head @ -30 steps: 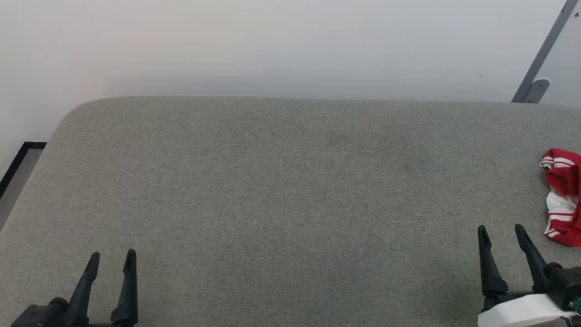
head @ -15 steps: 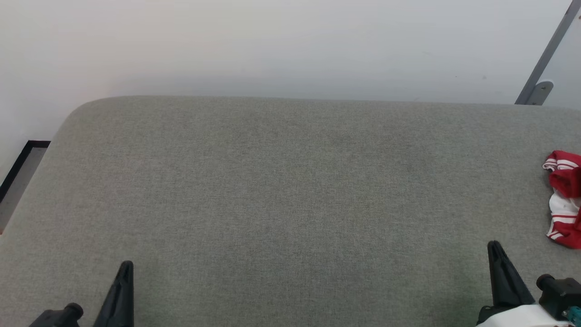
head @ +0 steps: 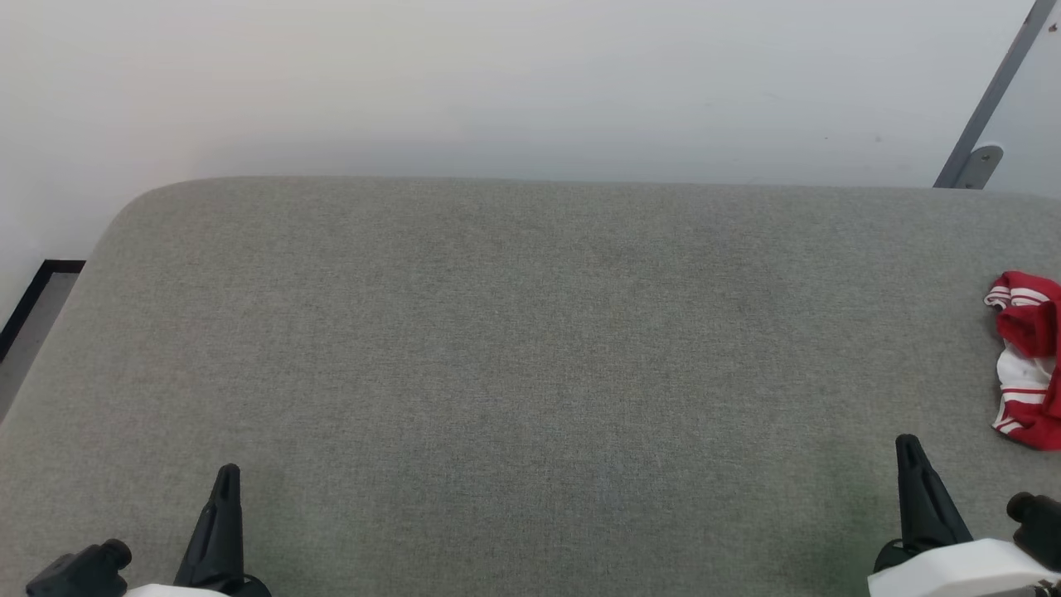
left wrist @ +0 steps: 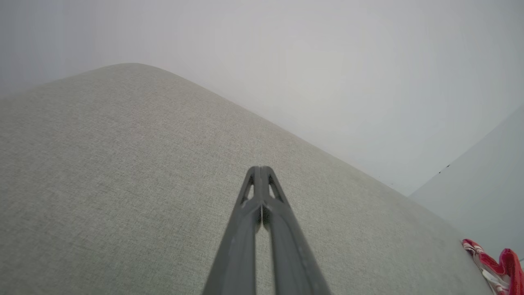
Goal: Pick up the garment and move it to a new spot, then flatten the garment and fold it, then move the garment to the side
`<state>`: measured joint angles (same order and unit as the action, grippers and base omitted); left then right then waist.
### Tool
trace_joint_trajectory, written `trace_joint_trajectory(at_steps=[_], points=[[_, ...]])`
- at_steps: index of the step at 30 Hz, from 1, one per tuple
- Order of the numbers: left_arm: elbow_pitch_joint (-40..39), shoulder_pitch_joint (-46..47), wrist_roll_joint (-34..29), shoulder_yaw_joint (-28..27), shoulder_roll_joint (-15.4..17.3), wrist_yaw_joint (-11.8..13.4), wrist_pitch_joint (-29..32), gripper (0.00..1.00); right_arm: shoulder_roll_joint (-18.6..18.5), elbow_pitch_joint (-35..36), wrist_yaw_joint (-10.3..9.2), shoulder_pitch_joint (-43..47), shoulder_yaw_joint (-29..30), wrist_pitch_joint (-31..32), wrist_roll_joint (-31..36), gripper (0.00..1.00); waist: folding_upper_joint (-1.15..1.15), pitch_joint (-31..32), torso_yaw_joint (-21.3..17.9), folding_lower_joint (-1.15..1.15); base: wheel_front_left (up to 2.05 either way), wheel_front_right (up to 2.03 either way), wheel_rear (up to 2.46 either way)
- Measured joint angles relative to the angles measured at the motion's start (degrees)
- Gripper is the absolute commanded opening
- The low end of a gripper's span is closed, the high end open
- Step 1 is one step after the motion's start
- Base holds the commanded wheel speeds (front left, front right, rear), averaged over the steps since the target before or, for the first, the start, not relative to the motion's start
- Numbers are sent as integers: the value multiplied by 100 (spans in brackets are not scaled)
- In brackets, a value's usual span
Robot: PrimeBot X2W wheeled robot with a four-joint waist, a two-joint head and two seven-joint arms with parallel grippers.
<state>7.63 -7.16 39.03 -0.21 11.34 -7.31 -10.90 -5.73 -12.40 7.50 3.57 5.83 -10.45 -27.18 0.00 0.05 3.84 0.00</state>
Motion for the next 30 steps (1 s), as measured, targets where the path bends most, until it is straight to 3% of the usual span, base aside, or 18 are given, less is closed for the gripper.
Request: trace_joint_trajectory(at_steps=[30], points=[[245,486,2075,-186,-269,0,615,0,105,-65,0,-353,16,639,-2485,0,0,-6,-105,0,0,0,0]])
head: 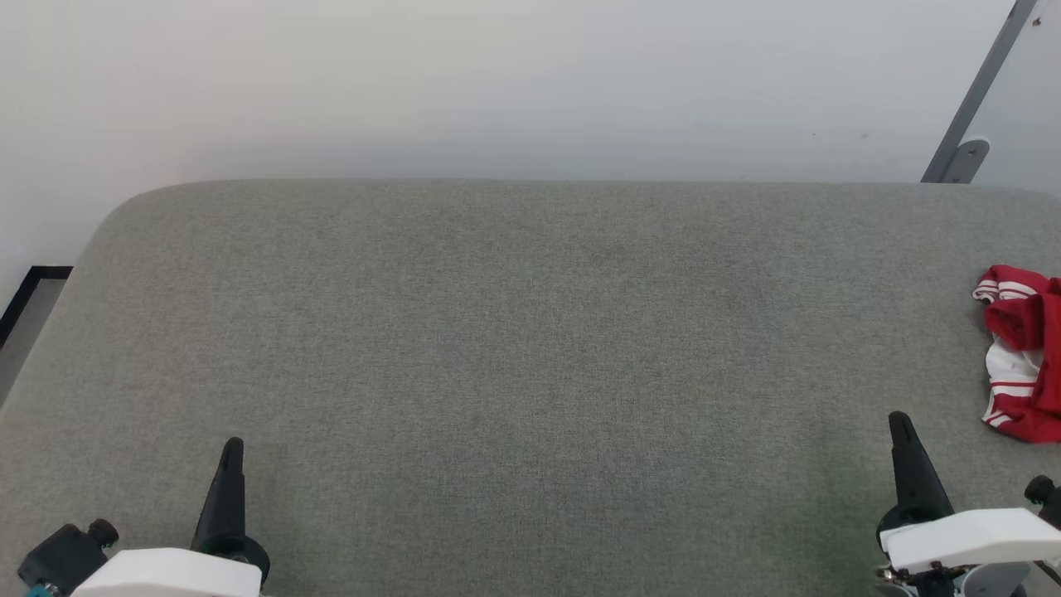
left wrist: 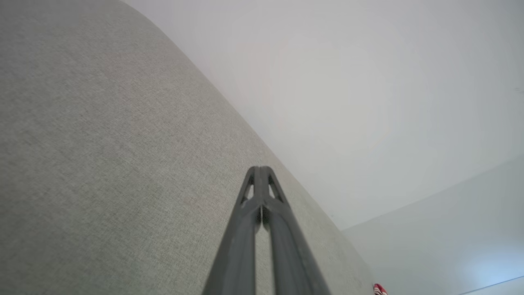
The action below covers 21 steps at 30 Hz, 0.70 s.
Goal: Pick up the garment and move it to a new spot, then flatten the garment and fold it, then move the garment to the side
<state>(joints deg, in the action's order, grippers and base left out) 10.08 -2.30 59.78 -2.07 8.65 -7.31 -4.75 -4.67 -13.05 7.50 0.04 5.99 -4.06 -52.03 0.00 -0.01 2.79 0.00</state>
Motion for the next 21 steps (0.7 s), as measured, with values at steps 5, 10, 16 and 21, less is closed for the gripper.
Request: trace_joint_trajectory(at_steps=[5,10,16,21], points=[[37,65,243,-27,-48,0,96,0,14,-4,-1,-68,2,94,-333,0,0,-1,-17,0,0,0,0],[65,105,528,-58,-102,0,177,0,32,-18,-1,-86,8,169,-664,0,0,-2,-35,0,0,0,0],[90,208,797,-90,-130,0,257,0,44,-21,-1,-168,9,263,-970,0,0,-3,-52,0,0,0,0],[129,230,1054,-116,-162,0,335,0,57,-25,-1,-186,13,337,-1270,0,0,-4,-70,0,0,0,0]])
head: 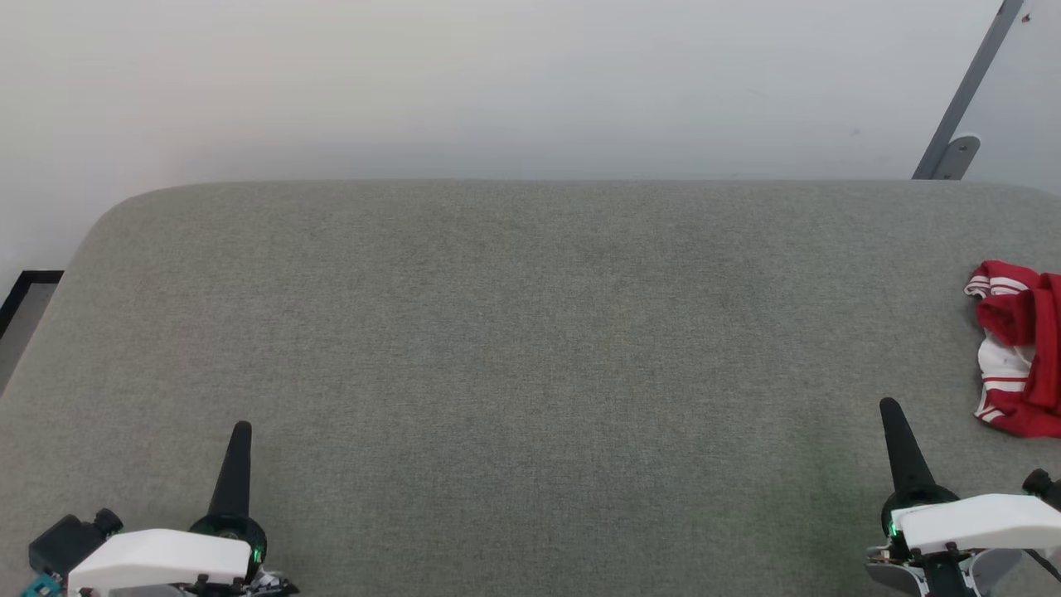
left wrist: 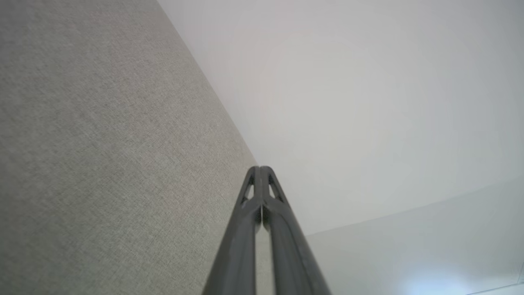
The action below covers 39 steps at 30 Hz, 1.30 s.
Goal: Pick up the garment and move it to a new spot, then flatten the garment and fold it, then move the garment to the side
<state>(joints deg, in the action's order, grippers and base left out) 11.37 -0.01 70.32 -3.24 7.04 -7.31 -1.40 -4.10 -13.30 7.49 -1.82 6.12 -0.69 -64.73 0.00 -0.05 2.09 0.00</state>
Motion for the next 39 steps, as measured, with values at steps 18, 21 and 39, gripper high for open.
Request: trace_joint_trajectory(at_steps=[18,21,39], points=[[98,219,814,-90,-143,0,279,0,36,-20,0,-149,12,271,-1007,0,0,-4,-66,0,0,0,0],[111,249,920,-107,-160,0,303,0,43,-22,0,-185,13,296,-1159,0,0,-5,-76,0,0,0,0],[189,435,1592,-189,-278,0,541,0,74,-40,0,-304,24,521,-1961,0,0,-8,-139,0,0,0,0]])
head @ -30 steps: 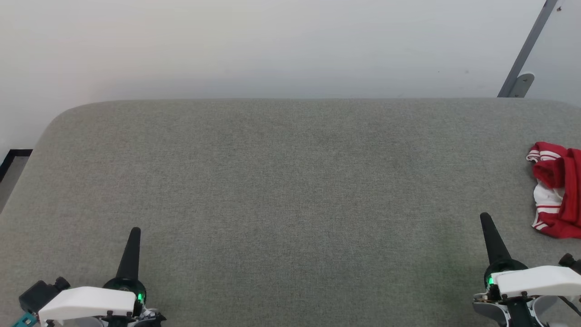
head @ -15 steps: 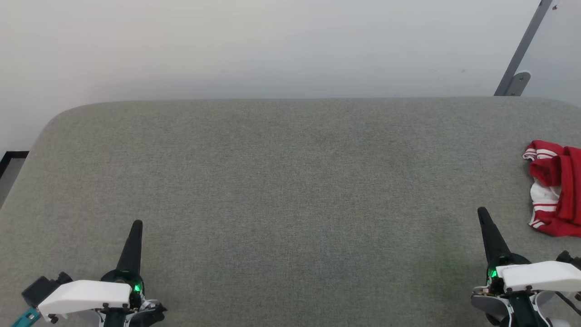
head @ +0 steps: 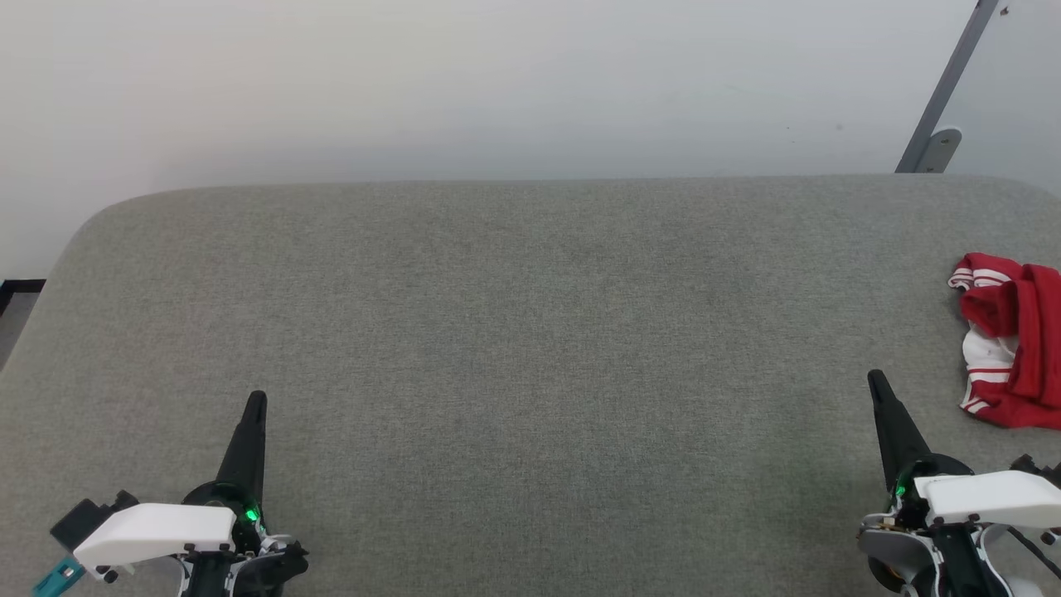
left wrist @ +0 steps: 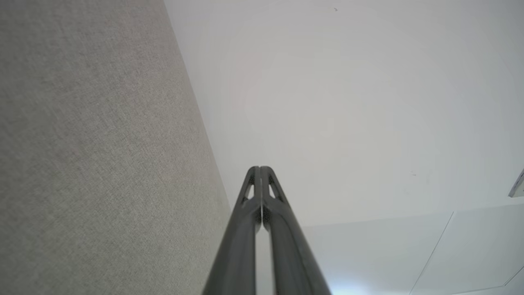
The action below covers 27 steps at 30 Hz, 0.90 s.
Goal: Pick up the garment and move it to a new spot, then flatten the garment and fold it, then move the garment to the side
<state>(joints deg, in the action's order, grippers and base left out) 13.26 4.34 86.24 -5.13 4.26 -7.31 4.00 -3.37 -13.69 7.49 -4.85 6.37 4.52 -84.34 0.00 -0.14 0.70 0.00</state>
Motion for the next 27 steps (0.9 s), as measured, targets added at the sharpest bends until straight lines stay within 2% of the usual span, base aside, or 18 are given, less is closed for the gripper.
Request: trace_joint_trajectory(at_steps=[20,27], points=[[82,141,631,-76,-96,-1,205,0,44,-25,0,-107,13,205,-767,0,0,-4,-69,0,0,0,0],[85,153,645,-83,-99,-1,208,0,46,-25,0,-133,13,209,-795,0,0,-4,-70,0,0,0,0]])
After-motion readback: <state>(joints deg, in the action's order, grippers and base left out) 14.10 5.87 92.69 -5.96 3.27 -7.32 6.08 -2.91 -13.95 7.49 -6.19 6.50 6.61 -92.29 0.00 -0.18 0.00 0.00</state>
